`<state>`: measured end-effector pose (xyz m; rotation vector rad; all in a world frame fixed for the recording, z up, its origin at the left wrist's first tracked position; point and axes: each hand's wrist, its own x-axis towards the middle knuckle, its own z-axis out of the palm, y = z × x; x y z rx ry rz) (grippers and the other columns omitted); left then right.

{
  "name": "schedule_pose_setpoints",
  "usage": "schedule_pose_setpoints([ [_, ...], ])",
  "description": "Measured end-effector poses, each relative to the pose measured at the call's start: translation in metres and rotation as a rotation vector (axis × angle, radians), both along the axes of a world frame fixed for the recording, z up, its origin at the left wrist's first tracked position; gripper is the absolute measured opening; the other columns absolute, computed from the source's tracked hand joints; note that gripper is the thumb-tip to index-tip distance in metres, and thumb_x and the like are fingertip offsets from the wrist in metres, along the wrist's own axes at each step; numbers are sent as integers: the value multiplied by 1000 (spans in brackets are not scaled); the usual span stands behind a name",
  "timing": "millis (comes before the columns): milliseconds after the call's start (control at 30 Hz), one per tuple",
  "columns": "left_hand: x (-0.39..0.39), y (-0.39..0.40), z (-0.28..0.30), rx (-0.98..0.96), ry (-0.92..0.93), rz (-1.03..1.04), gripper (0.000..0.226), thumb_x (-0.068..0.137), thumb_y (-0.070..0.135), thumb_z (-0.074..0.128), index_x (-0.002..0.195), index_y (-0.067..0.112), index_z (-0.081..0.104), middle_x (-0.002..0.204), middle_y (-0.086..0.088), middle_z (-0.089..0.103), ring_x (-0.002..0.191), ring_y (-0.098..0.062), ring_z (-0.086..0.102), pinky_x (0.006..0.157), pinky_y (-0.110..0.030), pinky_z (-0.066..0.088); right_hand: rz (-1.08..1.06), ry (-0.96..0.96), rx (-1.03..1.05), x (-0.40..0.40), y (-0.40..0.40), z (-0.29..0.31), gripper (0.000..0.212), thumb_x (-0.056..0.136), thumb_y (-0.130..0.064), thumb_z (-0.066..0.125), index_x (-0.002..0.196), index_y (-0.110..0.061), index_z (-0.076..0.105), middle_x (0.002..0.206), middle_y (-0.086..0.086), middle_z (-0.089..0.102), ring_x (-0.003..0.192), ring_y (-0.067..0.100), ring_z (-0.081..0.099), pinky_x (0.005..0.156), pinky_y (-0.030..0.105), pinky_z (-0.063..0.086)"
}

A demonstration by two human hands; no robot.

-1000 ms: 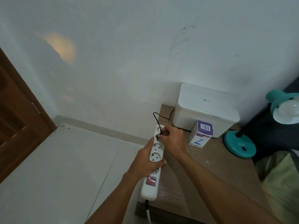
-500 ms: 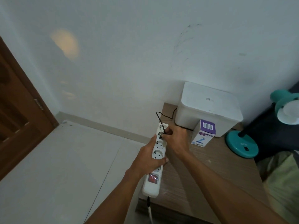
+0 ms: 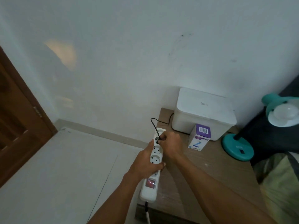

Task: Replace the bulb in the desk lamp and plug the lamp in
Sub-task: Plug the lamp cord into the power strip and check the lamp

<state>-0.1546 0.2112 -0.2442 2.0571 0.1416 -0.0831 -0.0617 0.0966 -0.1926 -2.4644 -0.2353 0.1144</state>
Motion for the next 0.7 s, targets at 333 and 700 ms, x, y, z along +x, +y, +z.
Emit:
schedule_pose_setpoints([
  [333, -17, -33, 25, 591, -119, -45, 88, 99, 39, 62, 165, 17, 9, 174, -3, 9, 160, -22, 16, 125, -34, 27, -25, -48, -121, -67, -120, -7, 40, 98, -38, 56, 138, -31, 54, 134, -5, 62, 120, 9, 57, 102, 32, 47],
  [700, 6, -208, 18, 648, -213, -438, 75, 104, 64, 13, 165, 22, 10, 172, 3, -5, 160, -13, -9, 120, -23, -18, -202, -177, -237, -65, -291, -54, 76, 103, -52, 6, 144, -5, 50, 150, 14, 49, 142, 25, 42, 118, 29, 17],
])
